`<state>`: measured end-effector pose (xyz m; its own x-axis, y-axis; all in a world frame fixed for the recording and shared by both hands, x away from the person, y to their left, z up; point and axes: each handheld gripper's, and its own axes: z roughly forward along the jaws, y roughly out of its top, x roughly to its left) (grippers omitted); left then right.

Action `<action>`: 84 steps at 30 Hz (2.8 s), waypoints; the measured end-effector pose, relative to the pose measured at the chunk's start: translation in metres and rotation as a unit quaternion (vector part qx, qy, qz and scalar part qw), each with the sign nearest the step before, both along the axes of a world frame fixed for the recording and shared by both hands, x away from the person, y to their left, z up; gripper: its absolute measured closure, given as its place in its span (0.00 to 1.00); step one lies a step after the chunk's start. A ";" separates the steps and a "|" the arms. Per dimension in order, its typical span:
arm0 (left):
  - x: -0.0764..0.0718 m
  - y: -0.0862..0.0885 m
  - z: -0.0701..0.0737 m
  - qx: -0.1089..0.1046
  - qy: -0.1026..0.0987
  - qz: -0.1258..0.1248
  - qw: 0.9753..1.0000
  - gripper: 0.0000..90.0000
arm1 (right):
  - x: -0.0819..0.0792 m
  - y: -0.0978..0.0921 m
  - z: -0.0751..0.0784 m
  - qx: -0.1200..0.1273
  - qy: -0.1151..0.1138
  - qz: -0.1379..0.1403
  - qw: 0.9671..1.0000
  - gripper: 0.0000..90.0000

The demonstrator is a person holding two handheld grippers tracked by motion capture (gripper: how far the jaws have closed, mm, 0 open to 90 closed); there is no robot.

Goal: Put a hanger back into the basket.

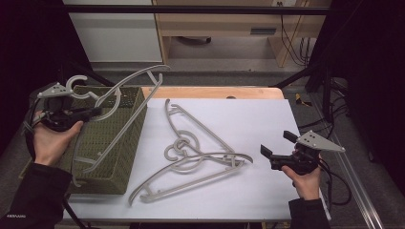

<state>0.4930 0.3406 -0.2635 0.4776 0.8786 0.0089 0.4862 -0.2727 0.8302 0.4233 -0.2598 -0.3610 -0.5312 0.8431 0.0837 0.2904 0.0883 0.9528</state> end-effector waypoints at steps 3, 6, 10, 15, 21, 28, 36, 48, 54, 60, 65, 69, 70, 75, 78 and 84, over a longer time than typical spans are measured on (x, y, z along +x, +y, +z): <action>0.006 0.004 0.000 0.009 0.002 0.005 1.000 0.92 | 0.000 0.000 0.000 0.001 0.000 0.001 1.000 0.02; 0.014 0.012 -0.001 0.018 0.006 0.006 1.000 0.92 | 0.001 0.000 0.000 0.001 0.000 0.000 1.000 0.02; 0.024 0.025 -0.004 0.030 0.010 0.012 0.999 0.92 | 0.001 -0.001 0.000 0.001 0.000 0.000 1.000 0.02; 0.033 0.045 -0.014 0.031 0.009 0.026 0.999 0.92 | 0.001 -0.001 0.000 0.001 0.000 0.000 1.000 0.02; 0.035 0.069 -0.027 0.033 0.014 0.040 0.999 0.92 | 0.002 -0.001 -0.001 0.001 0.002 -0.001 1.000 0.02; 0.034 0.081 -0.027 0.057 0.000 0.056 0.997 0.91 | 0.003 -0.002 -0.002 0.004 0.004 -0.002 1.000 0.02; 0.041 0.088 -0.040 0.089 0.010 0.065 0.994 0.91 | 0.003 -0.002 -0.002 0.002 0.004 -0.002 1.000 0.02; 0.039 0.100 -0.060 0.109 0.018 0.055 0.992 0.91 | 0.004 -0.002 -0.003 0.001 0.007 -0.004 1.000 0.02; 0.041 0.095 -0.074 0.156 0.042 0.041 0.986 0.91 | 0.003 -0.003 -0.003 0.002 0.006 -0.002 1.000 0.02; 0.045 0.085 -0.087 0.150 0.063 0.041 0.986 0.90 | 0.004 -0.002 -0.004 0.000 0.006 -0.002 1.000 0.02; 0.051 0.081 -0.101 0.148 0.083 0.055 0.984 0.88 | 0.004 -0.002 -0.003 0.003 0.007 -0.003 1.000 0.02; 0.055 0.076 -0.108 0.149 0.102 0.061 0.982 0.88 | 0.003 -0.002 -0.003 0.002 0.005 -0.003 1.000 0.02; 0.056 0.075 -0.111 0.151 0.108 0.062 0.981 0.88 | 0.003 -0.003 -0.003 0.002 0.006 -0.002 1.000 0.02; 0.058 0.074 -0.122 0.182 0.143 0.074 0.970 0.88 | 0.003 -0.003 -0.002 0.005 0.005 -0.003 1.000 0.02; 0.057 0.078 -0.122 0.175 0.144 0.077 0.971 0.87 | 0.003 -0.002 -0.002 0.003 0.005 -0.001 1.000 0.02; 0.049 0.090 -0.111 0.137 0.130 0.097 0.977 0.79 | 0.002 -0.002 -0.002 0.003 0.005 -0.003 1.000 0.02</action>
